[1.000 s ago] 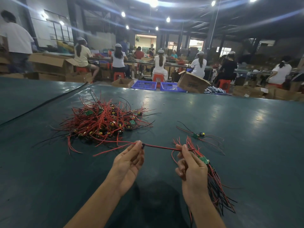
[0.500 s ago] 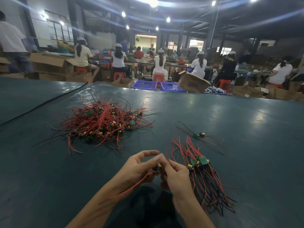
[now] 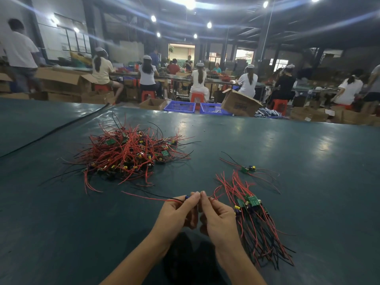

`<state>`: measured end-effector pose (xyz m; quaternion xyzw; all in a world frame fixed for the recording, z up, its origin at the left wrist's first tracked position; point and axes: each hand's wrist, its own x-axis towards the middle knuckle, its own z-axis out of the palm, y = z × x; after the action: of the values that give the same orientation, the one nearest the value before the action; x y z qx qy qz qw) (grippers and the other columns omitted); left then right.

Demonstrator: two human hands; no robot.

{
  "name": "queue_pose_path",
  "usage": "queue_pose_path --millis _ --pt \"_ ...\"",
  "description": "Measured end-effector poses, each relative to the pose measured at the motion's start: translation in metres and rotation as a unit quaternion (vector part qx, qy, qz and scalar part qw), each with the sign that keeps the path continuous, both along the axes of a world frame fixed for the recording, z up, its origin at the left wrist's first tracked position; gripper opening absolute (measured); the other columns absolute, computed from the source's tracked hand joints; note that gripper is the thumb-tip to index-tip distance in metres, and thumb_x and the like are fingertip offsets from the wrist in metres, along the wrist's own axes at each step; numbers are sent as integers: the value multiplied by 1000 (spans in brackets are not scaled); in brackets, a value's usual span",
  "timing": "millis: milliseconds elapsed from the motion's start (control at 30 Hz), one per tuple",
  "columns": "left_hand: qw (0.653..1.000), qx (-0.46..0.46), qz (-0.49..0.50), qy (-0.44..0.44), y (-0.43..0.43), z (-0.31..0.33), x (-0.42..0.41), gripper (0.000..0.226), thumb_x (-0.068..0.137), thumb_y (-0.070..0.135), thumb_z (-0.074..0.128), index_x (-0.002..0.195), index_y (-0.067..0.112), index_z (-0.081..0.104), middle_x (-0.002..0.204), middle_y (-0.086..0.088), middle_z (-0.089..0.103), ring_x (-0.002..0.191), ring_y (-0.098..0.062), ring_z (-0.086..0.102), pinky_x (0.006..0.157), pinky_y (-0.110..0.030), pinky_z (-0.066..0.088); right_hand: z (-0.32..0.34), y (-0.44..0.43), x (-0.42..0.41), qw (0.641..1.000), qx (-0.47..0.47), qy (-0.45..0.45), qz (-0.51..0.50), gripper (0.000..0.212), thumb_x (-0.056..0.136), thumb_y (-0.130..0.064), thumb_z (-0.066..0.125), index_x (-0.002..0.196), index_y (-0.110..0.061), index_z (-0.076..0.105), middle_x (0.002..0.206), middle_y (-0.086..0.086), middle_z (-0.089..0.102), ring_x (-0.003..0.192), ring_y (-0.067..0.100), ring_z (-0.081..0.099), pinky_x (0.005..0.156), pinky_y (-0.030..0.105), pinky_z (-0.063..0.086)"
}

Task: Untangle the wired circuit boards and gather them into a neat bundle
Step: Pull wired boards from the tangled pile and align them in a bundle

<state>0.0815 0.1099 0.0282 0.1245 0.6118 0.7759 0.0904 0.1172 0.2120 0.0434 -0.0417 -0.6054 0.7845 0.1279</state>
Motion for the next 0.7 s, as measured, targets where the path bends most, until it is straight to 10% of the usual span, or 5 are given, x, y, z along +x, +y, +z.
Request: queue_pose_path --millis 200,500,600,700 --pt "997 23 41 57 -6 8 -7 35 71 45 65 48 19 59 52 -6 53 45 -15 49 49 -22 44 2 32 -14 978 -155 -45 -132 26 92 -26 61 76 -17 80 56 -10 47 38 2 24 35 15 21" --pt "995 -25 80 63 -5 -1 -9 39 72 53 63 54 18 62 55 -5 59 48 -15 53 49 -22 45 -4 15 -7 990 -70 -104 -61 39 65 -50 74 76 -13 77 61 -3 66 43 7 43 39 18 34" --pt "985 -87 77 126 -6 -2 -8 48 80 53 64 62 9 64 55 -4 60 51 -15 55 52 -29 46 -7 -4 -4 995 -14 -95 -35 31 80 -38 73 68 -10 76 64 20 64 61 24 53 61 35 45" --pt "971 -140 61 184 -7 -4 -5 43 85 52 65 63 15 63 54 3 59 52 -8 56 53 -23 44 -7 0 -7 990 -45 -100 -90 34 87 -25 70 57 -10 72 51 7 54 49 18 45 49 26 37"
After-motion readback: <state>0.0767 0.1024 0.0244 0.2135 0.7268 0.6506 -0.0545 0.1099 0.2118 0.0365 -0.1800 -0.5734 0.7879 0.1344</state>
